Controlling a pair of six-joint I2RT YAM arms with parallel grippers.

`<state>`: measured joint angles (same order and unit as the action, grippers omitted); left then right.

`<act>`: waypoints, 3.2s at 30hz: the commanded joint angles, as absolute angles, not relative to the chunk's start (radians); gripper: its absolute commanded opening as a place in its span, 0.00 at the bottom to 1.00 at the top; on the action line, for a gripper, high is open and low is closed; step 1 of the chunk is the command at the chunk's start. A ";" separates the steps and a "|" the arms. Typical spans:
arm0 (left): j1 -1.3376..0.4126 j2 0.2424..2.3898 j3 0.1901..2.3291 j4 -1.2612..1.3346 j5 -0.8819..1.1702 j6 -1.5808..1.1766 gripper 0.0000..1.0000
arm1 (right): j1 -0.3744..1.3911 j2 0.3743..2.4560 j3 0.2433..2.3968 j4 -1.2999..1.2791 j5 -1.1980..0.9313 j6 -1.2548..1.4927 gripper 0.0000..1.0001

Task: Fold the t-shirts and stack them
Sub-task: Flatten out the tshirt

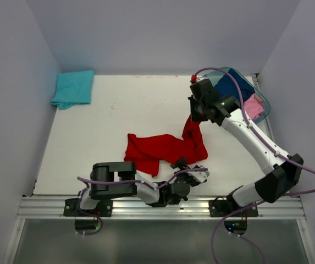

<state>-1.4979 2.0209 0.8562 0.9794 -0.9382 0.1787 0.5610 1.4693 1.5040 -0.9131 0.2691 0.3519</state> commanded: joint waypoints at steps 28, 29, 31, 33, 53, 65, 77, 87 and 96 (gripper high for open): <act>-1.477 1.598 0.839 0.546 -1.092 -0.021 0.00 | 0.514 1.420 1.477 -0.884 0.255 0.336 0.00; -1.479 1.554 0.841 0.487 -1.110 -0.041 0.00 | 0.503 1.419 1.474 -0.879 0.252 0.337 0.00; -1.477 1.432 0.860 0.288 -1.166 -0.115 0.00 | 0.491 1.416 1.462 -0.867 0.249 0.344 0.00; -1.477 1.361 0.877 0.206 -1.239 -0.129 0.00 | 0.483 1.417 1.451 -0.856 0.244 0.350 0.00; -1.258 1.092 1.210 -1.298 -1.345 -1.230 0.00 | 0.469 1.538 1.322 -0.776 0.068 0.373 0.00; -1.239 0.986 1.425 -0.933 -1.384 -0.686 0.00 | 0.474 1.678 1.302 -0.741 -0.095 0.388 0.00; -1.236 0.976 1.370 -0.772 -1.370 -0.551 0.00 | 0.515 1.697 1.289 -0.704 -0.058 0.414 0.76; -1.232 0.960 1.350 -0.742 -1.358 -0.538 0.00 | 0.548 1.736 1.301 -0.675 0.001 0.413 0.64; -1.230 0.927 1.358 -0.842 -1.341 -0.632 0.00 | 0.486 1.775 1.356 -0.684 0.079 0.606 0.54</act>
<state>-1.2369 0.9459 1.3479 -0.8139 -1.3346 -0.5835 0.4988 1.8114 1.3464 -0.7193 0.0868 0.5152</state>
